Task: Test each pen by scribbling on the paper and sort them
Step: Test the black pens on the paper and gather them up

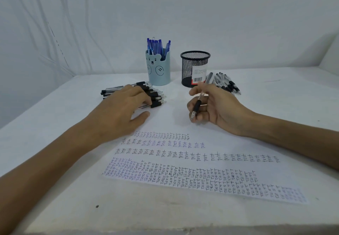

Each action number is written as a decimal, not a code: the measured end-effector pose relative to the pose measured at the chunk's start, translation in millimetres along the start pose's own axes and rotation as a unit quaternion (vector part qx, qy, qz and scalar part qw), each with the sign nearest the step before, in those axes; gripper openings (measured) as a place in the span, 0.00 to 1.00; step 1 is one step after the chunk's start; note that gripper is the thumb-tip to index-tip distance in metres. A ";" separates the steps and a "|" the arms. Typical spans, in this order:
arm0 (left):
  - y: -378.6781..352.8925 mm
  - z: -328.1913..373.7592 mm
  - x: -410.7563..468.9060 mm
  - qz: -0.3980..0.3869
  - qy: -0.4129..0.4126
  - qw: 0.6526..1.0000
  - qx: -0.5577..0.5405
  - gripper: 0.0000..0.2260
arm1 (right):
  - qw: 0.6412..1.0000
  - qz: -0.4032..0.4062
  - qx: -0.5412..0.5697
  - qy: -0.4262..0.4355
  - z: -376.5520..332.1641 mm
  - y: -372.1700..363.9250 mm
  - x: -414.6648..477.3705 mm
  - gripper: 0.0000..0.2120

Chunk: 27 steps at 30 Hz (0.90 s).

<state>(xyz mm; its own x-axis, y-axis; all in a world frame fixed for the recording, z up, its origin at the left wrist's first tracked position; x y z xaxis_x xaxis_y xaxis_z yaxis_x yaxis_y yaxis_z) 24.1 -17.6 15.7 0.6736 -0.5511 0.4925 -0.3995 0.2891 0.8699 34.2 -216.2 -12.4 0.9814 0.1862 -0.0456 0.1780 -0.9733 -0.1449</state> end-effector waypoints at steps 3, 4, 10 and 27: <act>-1.0 -4.6 0.1 0.002 0.027 1.000 -0.011 0.09 | 1.000 0.000 -0.017 -0.006 0.0 -1.2 -1.6 0.09; -1.2 -5.7 0.1 0.003 0.030 0.999 -0.011 0.09 | 1.000 -0.003 -0.021 -0.009 0.9 -2.3 -1.8 0.09; 3.2 -6.0 1.9 0.017 0.042 0.999 0.000 0.07 | 0.999 -0.020 -0.041 -0.006 -5.5 -3.9 -0.6 0.21; -1.2 4.1 1.5 0.016 0.014 0.999 -0.027 0.08 | 0.962 0.122 -0.240 -0.045 -52.6 72.7 48.6 0.10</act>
<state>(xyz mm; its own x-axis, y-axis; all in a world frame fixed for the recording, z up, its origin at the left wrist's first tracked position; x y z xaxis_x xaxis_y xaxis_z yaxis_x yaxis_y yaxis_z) 23.0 -21.9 15.3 0.6786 -0.5191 0.5197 -0.3877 0.3477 0.8537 98.6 -285.0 26.8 0.9918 -0.0668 -0.1091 -0.0241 -0.9351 0.3537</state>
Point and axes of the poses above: each hand's wrist, its own x-axis towards the middle knuckle, its own y-axis out of the back of the hand, z = x × y, the point moved 9 cm from there along x, towards the middle knuckle, and after that the axes turned 4 degrees about z, right-handed, at the moved point
